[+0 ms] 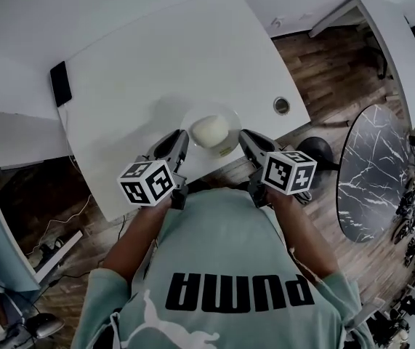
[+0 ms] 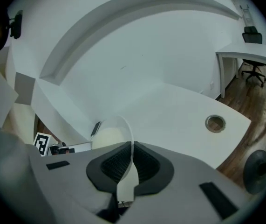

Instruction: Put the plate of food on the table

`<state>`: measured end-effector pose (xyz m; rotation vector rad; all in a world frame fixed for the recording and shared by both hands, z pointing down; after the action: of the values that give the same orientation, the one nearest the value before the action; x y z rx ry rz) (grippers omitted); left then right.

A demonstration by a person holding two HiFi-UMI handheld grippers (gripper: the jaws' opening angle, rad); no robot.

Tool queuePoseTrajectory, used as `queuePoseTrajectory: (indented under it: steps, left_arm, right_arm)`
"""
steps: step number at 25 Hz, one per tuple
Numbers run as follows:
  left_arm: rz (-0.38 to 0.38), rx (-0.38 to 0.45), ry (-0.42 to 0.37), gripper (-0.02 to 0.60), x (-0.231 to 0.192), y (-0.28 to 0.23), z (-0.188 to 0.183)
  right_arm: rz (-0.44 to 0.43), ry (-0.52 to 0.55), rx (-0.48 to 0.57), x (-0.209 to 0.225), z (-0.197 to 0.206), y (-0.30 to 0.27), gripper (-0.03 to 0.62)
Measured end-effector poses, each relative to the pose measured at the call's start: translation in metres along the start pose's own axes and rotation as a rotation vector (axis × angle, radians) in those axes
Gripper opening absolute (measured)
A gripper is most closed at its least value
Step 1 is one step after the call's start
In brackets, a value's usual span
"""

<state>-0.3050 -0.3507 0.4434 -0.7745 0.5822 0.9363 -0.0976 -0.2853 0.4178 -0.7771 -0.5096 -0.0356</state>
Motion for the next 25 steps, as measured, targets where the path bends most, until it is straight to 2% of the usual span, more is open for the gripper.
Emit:
queuePoseTrajectory:
  steps: [12, 25]
  left_arm:
    - [0.119, -0.103, -0.077, 0.043, 0.076, -0.055, 0.029]
    - [0.197, -0.182, -0.163, 0.043, 0.158, -0.100, 0.074]
  right_arm:
    - [0.086, -0.149, 0.142, 0.073, 0.011, 0.079, 0.021]
    - [0.128, -0.270, 0.260, 0.142, 0.036, 0.161, 0.021]
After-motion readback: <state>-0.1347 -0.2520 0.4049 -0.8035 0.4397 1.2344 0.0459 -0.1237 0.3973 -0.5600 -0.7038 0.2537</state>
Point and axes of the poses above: the fingertips, and each gripper's own axes: y backward along the fingers, x to its right, z out of its underside, the point moved 6 cm from there along y, backward along the fingers, and after that the axes turned 9 degrees about z, right-handed, at the moved point
